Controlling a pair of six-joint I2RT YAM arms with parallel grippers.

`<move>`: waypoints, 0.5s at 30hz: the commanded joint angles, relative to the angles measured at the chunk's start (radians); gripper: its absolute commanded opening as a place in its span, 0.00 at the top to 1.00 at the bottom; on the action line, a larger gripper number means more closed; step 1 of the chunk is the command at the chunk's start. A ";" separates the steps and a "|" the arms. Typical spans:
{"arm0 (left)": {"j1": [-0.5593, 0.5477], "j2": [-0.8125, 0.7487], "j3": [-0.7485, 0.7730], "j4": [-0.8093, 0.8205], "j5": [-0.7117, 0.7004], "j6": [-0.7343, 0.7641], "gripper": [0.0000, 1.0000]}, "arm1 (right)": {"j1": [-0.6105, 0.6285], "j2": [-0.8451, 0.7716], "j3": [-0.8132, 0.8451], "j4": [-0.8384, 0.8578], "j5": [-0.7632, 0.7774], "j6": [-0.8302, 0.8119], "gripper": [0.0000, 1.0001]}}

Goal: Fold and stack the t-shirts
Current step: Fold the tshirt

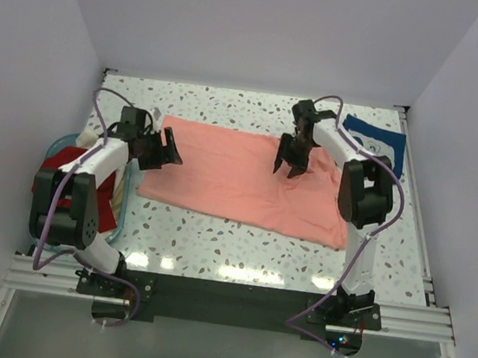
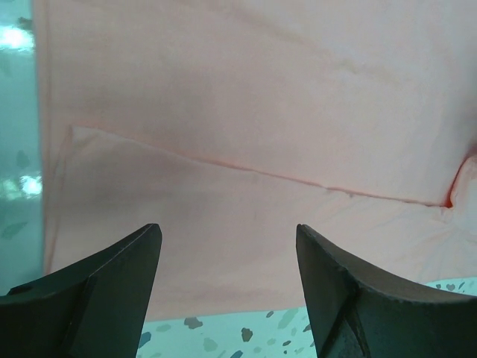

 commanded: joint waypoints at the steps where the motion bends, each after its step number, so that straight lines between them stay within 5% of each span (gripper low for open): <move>1: -0.077 0.045 0.073 0.047 0.006 -0.021 0.23 | -0.001 -0.120 0.075 -0.012 0.039 0.004 0.46; 7: -0.163 0.117 0.179 0.048 -0.005 -0.035 0.23 | -0.064 -0.272 -0.023 0.051 0.030 -0.002 0.28; 15: -0.162 0.189 0.156 0.087 -0.032 -0.042 0.23 | -0.100 -0.348 -0.330 0.138 0.018 -0.043 0.28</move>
